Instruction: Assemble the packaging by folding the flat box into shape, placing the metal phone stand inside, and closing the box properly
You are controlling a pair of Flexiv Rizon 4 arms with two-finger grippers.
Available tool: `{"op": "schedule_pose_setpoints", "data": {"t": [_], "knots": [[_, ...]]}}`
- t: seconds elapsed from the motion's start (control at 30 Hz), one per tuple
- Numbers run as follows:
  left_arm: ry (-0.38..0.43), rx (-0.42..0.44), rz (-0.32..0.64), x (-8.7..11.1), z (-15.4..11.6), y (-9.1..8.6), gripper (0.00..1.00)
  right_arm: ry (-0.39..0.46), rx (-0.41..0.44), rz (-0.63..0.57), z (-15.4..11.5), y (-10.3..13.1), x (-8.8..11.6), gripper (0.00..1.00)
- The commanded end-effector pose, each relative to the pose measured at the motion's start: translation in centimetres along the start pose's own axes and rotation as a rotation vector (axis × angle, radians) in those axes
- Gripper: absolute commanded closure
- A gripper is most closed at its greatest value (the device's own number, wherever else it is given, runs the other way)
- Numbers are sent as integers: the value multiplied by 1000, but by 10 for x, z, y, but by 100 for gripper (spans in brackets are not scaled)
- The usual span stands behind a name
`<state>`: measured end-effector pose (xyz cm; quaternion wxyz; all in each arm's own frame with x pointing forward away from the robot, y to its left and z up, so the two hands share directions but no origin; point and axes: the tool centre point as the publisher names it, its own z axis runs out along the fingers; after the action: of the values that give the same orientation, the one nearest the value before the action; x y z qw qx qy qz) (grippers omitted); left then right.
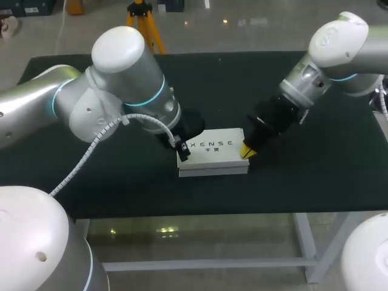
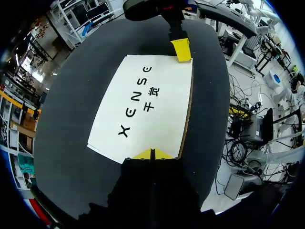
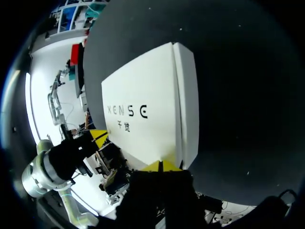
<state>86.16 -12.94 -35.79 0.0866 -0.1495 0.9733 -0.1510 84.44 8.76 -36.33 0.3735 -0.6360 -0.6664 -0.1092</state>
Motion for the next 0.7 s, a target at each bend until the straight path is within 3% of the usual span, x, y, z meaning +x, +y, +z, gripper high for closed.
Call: {"op": "schedule_pose_setpoints", "data": {"t": [0.03, 0.7], "knots": [[10, -3, 1, 1, 5, -1, 100, 1, 7, 0, 3, 3, -1, 100], [32, 20, -7, 14, 22, 8, 100, 8, 43, 44, 16, 11, -14, 100]]}}
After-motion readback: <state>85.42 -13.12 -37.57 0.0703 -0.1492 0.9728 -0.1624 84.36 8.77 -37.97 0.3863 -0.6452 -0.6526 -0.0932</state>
